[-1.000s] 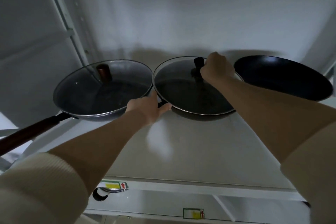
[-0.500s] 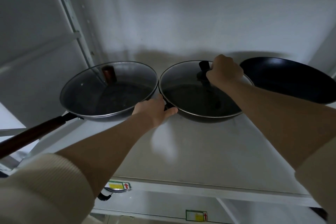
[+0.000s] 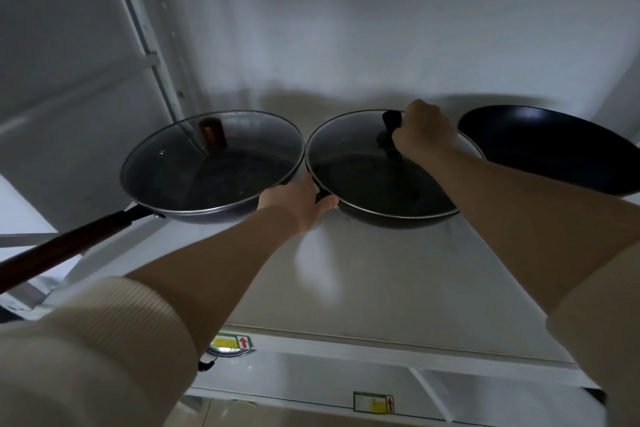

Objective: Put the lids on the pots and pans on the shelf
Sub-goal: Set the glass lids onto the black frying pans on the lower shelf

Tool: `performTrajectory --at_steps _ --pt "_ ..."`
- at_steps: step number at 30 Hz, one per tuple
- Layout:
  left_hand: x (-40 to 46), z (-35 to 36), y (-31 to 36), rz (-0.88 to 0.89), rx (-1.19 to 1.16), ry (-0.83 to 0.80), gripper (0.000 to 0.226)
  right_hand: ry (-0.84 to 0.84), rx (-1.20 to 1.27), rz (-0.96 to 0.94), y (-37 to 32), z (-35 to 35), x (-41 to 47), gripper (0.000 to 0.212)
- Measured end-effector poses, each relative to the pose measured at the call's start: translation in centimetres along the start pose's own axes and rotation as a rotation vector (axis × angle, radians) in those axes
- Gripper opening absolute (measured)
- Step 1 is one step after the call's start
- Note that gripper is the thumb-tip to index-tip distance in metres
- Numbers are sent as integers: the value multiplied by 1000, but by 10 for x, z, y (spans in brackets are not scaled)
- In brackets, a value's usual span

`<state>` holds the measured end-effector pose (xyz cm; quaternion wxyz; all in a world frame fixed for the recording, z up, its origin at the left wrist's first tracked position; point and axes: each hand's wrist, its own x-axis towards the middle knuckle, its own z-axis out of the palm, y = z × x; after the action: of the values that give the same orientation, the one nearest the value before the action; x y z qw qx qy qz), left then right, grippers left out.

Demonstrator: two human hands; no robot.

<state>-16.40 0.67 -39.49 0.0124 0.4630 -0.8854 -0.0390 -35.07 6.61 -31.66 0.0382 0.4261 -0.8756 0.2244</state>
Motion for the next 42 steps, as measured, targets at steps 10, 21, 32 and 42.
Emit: performTrajectory --at_steps 10,21,32,42 --pt "-6 2 4 -21 0 41 62 -31 136 11 3 -7 -9 25" --pt "-14 -9 25 -119 11 67 66 -110 17 -94 13 -15 -31 38" --pt "-38 -70 100 238 87 357 43 -34 -43 -87 52 -70 -83 44" --pt "-102 -81 199 437 197 235 39 -1 -134 40 134 -144 -145 35"
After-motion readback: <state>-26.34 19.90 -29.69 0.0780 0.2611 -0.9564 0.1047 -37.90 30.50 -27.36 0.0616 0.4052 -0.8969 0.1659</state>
